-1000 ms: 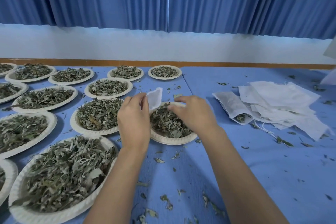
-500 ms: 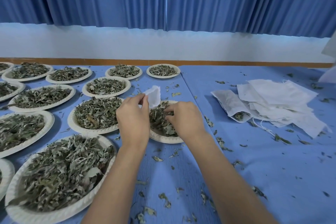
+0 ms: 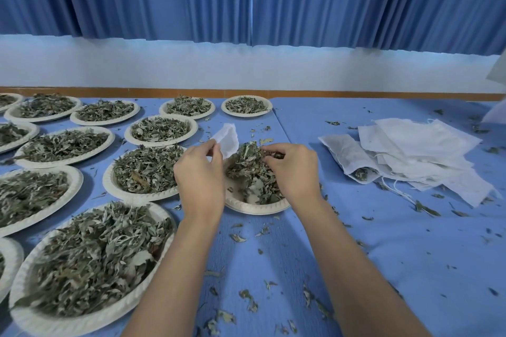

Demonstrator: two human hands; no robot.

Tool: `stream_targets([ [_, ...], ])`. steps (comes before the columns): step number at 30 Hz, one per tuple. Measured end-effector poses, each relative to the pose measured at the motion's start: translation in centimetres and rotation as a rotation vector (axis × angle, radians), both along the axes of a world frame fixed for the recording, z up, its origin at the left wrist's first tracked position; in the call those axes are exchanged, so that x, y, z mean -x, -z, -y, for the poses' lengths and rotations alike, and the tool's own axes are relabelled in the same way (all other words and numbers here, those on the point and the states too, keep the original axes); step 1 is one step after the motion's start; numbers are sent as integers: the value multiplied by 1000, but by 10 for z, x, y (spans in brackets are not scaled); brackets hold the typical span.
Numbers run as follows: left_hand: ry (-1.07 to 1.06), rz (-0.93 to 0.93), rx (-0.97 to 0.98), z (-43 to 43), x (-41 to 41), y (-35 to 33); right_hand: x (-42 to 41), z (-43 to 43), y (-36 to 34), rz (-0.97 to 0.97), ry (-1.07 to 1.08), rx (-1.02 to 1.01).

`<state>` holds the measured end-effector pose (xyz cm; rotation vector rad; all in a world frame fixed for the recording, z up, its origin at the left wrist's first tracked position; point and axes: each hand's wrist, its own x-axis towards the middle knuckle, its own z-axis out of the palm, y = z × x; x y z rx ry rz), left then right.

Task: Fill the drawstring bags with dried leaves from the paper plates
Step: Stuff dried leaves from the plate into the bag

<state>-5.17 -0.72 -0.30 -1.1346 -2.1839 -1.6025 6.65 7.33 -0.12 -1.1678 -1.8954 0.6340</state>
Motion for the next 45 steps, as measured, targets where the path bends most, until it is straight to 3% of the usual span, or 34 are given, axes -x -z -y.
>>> stream_targets([
  [9,9,43,73,-11,-9,-3,-12,-1,2,-343,59,267],
  [17,37,-99,308,-23,-13,-6,-21,-2,2,-561,-125,315],
  [19,71,-111,297,-22,-15,-5,-19,0,0,-523,-105,282],
  [24,74,-48,207,-19,-21,0,-9,4,5,-80,87,-13],
  [28,2,24,210,-16,-27,5,-3,8,5,57,105,-95],
  [37,-19,125,199,-17,-30,6,5,22,11,-81,-55,-16],
  [45,12,174,134,-18,-27,9,2,20,20,-124,-8,-40],
])
